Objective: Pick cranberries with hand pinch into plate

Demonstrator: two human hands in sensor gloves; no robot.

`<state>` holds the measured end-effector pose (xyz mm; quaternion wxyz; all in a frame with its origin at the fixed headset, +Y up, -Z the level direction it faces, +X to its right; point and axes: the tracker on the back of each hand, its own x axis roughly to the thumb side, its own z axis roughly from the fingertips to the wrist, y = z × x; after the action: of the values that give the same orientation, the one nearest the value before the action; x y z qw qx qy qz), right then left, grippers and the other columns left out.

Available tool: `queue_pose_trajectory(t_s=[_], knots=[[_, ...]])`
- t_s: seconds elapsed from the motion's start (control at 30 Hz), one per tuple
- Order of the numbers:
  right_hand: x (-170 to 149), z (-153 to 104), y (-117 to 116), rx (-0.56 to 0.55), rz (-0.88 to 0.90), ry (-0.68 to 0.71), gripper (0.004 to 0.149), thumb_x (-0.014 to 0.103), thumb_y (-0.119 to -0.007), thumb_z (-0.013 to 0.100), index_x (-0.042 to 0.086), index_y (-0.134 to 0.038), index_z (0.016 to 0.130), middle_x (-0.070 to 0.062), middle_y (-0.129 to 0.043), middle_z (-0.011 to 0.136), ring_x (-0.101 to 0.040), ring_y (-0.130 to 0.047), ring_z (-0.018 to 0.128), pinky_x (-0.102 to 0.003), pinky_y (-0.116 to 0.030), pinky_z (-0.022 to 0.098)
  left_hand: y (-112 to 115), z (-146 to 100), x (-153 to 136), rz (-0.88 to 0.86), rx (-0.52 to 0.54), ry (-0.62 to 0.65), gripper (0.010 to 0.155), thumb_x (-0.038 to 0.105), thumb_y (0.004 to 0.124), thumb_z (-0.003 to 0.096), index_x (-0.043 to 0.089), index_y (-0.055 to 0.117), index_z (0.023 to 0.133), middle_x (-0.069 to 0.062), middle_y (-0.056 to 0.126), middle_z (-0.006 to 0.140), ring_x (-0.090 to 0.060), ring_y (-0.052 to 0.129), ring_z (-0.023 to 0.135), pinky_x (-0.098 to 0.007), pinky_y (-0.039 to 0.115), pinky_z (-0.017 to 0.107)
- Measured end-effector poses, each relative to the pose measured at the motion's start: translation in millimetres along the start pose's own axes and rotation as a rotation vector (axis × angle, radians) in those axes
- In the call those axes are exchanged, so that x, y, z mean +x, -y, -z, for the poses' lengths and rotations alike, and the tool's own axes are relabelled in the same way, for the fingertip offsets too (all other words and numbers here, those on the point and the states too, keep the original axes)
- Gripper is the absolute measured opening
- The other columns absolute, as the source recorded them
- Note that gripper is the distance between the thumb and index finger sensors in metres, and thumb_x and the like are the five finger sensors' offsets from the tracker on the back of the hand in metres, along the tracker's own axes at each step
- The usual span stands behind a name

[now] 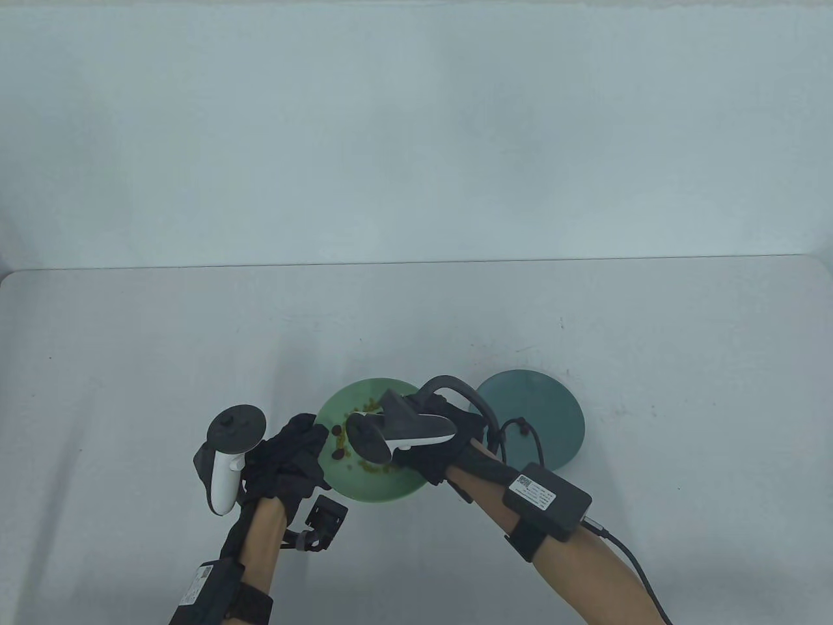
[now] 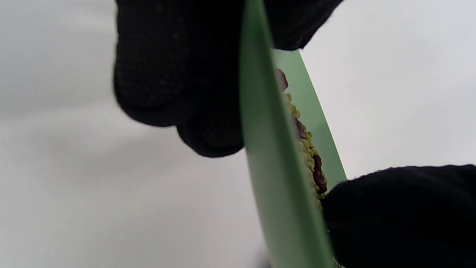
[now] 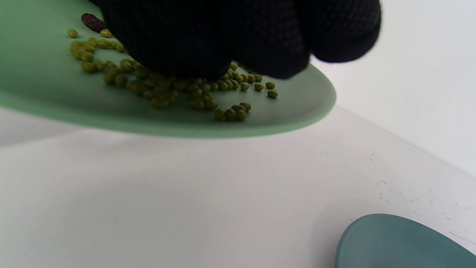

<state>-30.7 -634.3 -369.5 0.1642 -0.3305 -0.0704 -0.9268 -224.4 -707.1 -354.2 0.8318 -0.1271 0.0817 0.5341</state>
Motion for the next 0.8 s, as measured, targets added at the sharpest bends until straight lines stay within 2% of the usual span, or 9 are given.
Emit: queue_pose_trajectory(t_s=[0.3, 0.5, 0.63, 0.8], knots=[[-13.9, -9.4, 14.9, -0.044, 0.017, -0.027, 0.045, 0.047, -0.077, 0.052, 0.018, -0.086, 0.085, 0.015, -0.091, 0.04, -0.005, -0.095, 0.031, -0.033, -0.088, 0.036, 1.4, -0.7, 0.6, 0.016, 0.0, -0.004, 0.048, 0.025, 0.067, 0.0599, 0.002, 0.062, 0.102, -0.014, 0.09, 0.079, -0.022, 0.11, 0.045, -0.029, 0.096, 0.034], [-45.4, -26.8, 27.9, -0.084, 0.041, -0.1, 0.045, 0.047, -0.077, 0.052, 0.018, -0.086, 0.085, 0.015, -0.091, 0.04, -0.005, -0.095, 0.031, -0.033, -0.088, 0.036, 1.2, -1.2, 0.4, 0.017, 0.003, -0.008, 0.048, 0.025, 0.067, 0.0599, 0.002, 0.062, 0.102, -0.014, 0.09, 0.079, -0.022, 0.11, 0.045, -0.029, 0.096, 0.034], [-74.0, -39.3, 23.1, -0.082, 0.05, -0.174, 0.045, 0.047, -0.077, 0.052, 0.017, -0.086, 0.085, 0.015, -0.091, 0.04, -0.005, -0.095, 0.031, -0.033, -0.088, 0.036, 0.6, -1.3, 0.3, 0.019, 0.005, -0.008, 0.048, 0.025, 0.067, 0.0599, 0.002, 0.062, 0.102, -0.014, 0.09, 0.079, -0.022, 0.11, 0.045, -0.029, 0.096, 0.034], [-112.4, -52.4, -1.6, -0.034, 0.069, -0.282, 0.045, 0.047, -0.077, 0.052, 0.017, -0.086, 0.085, 0.015, -0.091, 0.04, -0.005, -0.094, 0.031, -0.033, -0.088, 0.036, 0.3, -1.2, 0.6, 0.015, 0.005, -0.005, 0.048, 0.025, 0.067, 0.0599, 0.002, 0.062, 0.102, -0.014, 0.09, 0.079, -0.022, 0.11, 0.045, -0.029, 0.096, 0.034]])
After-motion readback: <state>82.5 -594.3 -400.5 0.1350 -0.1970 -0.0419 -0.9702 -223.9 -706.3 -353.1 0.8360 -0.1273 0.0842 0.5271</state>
